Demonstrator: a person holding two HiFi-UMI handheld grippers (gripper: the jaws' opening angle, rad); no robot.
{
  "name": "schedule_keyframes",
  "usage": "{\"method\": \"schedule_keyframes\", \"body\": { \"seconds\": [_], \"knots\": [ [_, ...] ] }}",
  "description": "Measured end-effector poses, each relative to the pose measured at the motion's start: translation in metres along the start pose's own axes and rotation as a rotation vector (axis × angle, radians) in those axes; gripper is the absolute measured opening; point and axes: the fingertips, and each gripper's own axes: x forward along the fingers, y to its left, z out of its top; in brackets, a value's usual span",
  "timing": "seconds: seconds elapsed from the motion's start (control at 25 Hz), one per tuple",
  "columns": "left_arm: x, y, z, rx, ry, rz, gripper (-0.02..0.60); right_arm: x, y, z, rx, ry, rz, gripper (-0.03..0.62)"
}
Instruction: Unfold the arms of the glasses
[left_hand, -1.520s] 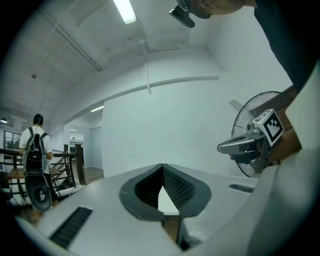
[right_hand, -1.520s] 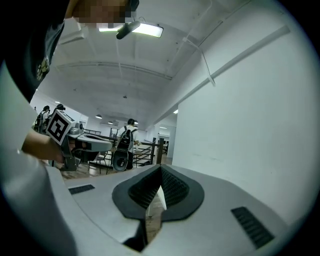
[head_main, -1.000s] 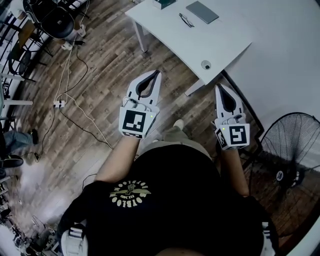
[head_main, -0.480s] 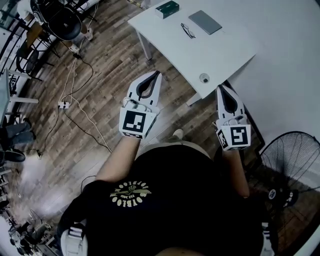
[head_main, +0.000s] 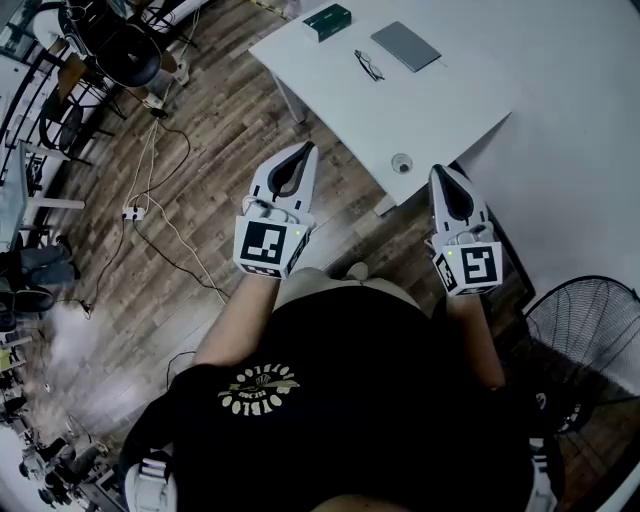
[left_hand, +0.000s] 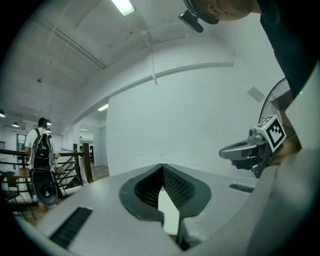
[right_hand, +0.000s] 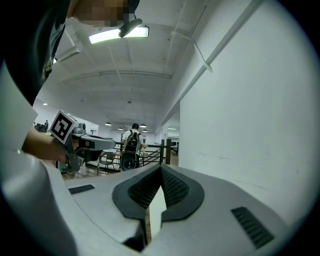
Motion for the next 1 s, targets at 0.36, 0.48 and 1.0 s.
{"method": "schedule_keyframes", "body": {
  "seconds": [0.36,0.48,1.0],
  "knots": [
    [-0.011,0.012,-0.004,-0.003,0.020,0.058,0.006,0.007,0.006,0.010,-0.005,-0.053,0.057,0.000],
    [-0.011,0.015,-0.003,0.000,0.021,0.058,0.006,0.009,0.006,0.011,-0.001,-0.056,0.052,0.000],
    [0.000,0.019,-0.004,-0.003,-0.003,0.033,0.006,0.022,0.006,0.009,-0.016,-0.037,0.045,-0.001]
  ]
}}
